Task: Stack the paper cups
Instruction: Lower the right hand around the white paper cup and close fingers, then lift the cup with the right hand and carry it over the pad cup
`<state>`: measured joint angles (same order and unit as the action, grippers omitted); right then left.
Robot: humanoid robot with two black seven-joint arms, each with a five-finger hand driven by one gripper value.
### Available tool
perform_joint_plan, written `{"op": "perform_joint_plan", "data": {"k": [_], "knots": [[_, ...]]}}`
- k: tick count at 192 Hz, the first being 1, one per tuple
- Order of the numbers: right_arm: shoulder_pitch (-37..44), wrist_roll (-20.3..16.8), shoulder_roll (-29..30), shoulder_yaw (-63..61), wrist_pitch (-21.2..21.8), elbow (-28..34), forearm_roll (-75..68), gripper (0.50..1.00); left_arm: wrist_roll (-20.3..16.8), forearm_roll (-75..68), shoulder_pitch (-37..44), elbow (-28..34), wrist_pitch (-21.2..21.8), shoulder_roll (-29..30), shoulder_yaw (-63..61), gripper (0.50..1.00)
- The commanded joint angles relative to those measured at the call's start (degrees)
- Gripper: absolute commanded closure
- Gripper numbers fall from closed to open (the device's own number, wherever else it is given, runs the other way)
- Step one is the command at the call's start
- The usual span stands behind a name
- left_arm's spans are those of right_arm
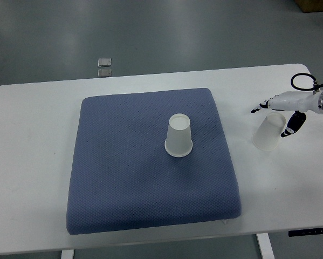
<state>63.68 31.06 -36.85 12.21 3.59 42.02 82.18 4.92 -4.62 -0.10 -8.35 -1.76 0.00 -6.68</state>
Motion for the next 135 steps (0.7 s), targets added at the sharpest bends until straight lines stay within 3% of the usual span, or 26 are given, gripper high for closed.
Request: {"op": "perform_joint_plan", "data": {"k": [1, 11, 22, 58, 73, 135], "knots": [[-0.1, 0.0, 0.2, 0.0, -0.2, 0.0, 0.0, 0.595, 0.0, 0.0, 0.0, 0.0, 0.0, 0.0, 0.0, 0.5], [-0.1, 0.0, 0.2, 0.0, -0.2, 0.0, 0.0, 0.605, 0.0, 0.0, 0.0, 0.0, 0.0, 0.0, 0.0, 0.5], [-0.2, 0.0, 0.2, 0.1, -0.2, 0.0, 0.1, 0.668, 0.0, 0.0, 0.0, 0.0, 0.0, 0.0, 0.0, 0.5], [-0.4, 0.6, 0.2, 0.1, -0.3, 0.0, 0.2, 0.809, 0.0, 0.0, 0.0, 0.0, 0.0, 0.0, 0.0, 0.5], [-0.4, 0.7, 0.2, 0.2, -0.3, 0.1, 0.2, 0.844, 0.0, 0.0, 0.0, 0.0, 0.0, 0.0, 0.0, 0.5], [0.6, 1.1, 0.1, 0.1, -0.3, 0.3, 0.1, 0.854, 0.0, 0.0, 0.0, 0.0, 0.0, 0.0, 0.0, 0.5]]}}
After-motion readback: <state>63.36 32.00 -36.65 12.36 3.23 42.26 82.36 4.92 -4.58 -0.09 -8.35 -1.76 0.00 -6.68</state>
